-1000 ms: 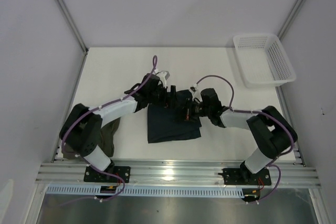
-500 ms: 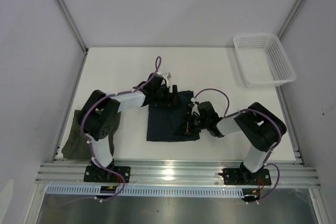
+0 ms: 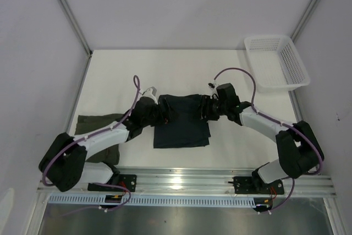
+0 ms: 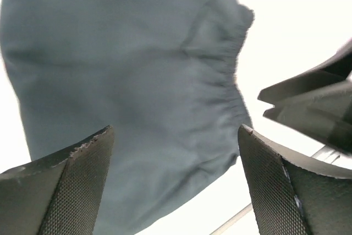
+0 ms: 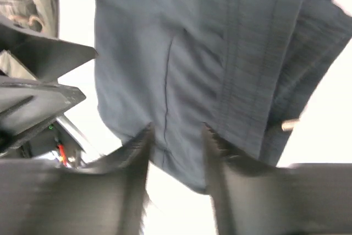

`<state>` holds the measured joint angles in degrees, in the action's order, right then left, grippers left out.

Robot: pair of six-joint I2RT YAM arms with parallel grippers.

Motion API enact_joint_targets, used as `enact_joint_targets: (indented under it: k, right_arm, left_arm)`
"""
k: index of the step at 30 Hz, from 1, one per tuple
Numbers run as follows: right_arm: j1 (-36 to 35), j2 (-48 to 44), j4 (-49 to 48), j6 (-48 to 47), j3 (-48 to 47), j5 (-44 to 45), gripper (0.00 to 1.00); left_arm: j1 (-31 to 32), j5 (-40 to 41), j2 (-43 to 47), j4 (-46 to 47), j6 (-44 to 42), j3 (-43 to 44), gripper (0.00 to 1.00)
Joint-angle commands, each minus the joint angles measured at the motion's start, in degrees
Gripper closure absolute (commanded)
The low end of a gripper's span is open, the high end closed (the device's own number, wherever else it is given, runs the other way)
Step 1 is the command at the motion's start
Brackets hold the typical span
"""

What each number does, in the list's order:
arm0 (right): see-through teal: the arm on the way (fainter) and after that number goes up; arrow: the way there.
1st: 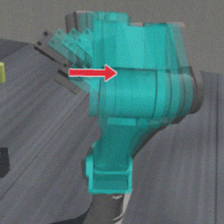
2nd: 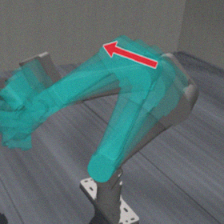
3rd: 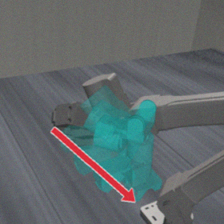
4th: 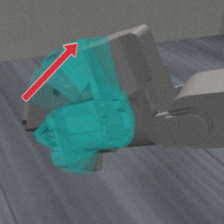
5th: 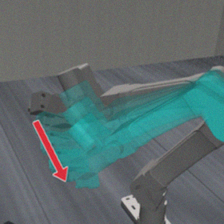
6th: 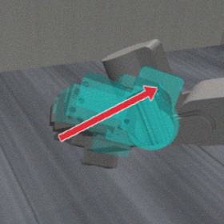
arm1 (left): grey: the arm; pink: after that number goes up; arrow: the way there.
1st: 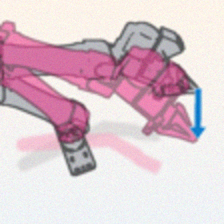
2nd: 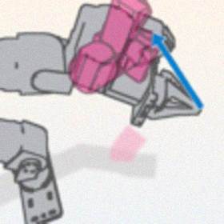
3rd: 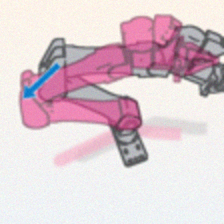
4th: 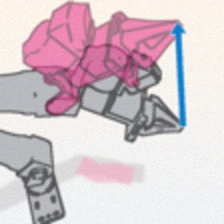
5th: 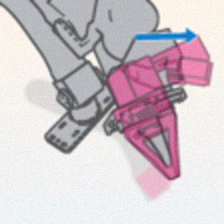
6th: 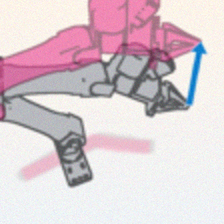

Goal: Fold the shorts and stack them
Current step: Fold the shorts

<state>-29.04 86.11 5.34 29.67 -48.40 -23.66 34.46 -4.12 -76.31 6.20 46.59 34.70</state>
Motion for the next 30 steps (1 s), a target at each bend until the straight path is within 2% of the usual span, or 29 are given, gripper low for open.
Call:
enact_joint_targets:
  k: [1, 2, 4, 5, 6, 10, 11, 13, 14, 16, 22, 26, 30]
  right_arm:
    - [-3.12, -7.51, 7.13, 0.55, -1.0, 2.73, 0.4]
    - [-4.09, -11.27, 7.66, 2.74, 1.01, 4.57, 0.38]
    - [-7.16, -15.59, 6.01, 13.44, 5.31, 10.28, 0.3]
    - [-8.65, -17.71, 4.08, 17.83, 10.9, 12.04, 0.28]
    - [-10.41, -21.9, 0.41, 26.4, 13.48, 14.06, 0.23]
    - [-23.75, -30.54, 1.77, 48.16, 20.36, 34.86, 0.17]
    - [-30.31, -31.78, 3.86, 53.07, 20.71, 45.53, 0.16]
    - [-35.63, -32.75, 11.6, 65.7, 19.41, 53.51, 0.13]
    - [-38.78, -32.23, 12.84, 67.78, 18.88, 58.15, 0.13]
    - [-40.48, -30.22, 15.05, 72.52, 18.17, 60.22, 0.1]
    - [-42.85, -22.92, 2.84, 79.74, 20.28, 60.75, 0.12]
    - [-44.7, -14.85, -4.35, 86.77, 20.37, 63.2, 0.14]
    - [-46.55, -9.12, -3.33, 91.6, 16.94, 66.28, 0.14]
  left_arm:
    - [2.37, 9.83, 6.95, 1.56, 2.91, 2.02, 0.06]
    - [2.28, 10.62, 7.05, -3.86, 1.5, 5.61, 0.05]
    - [1.49, 10.98, 6.44, -8.72, -4.38, 11.4, 0.04]
    - [1.05, 10.89, 5.57, -12.83, -6.66, 13.01, 0.04]
    - [-0.08, 11.06, 5.39, -14.35, -7.29, 16.86, 0.03]
    - [-2.9, 10.09, 7.58, -17.18, -9.23, 18.21, 0.03]
    - [-3.34, 10.36, 8.37, -17.7, -9.58, 18.21, 0.03]
    - [-3.96, 10.71, 10.74, -19.81, -9.94, 17.95, 0.03]
    - [-3.96, 11.41, 11.53, -20.6, -10.29, 17.95, 0.03]
    - [-4.14, 11.85, 13.64, -22.54, -10.55, 17.25, 0.02]
    - [-4.14, 12.03, 19.08, -28.33, -11.17, 16.11, 0.01]
    - [-4.14, 11.15, 22.87, -30.88, -12.04, 14.44, 0.01]
    - [-4.22, 13.78, 26.12, -33.44, -13.27, 14.08, 0.01]
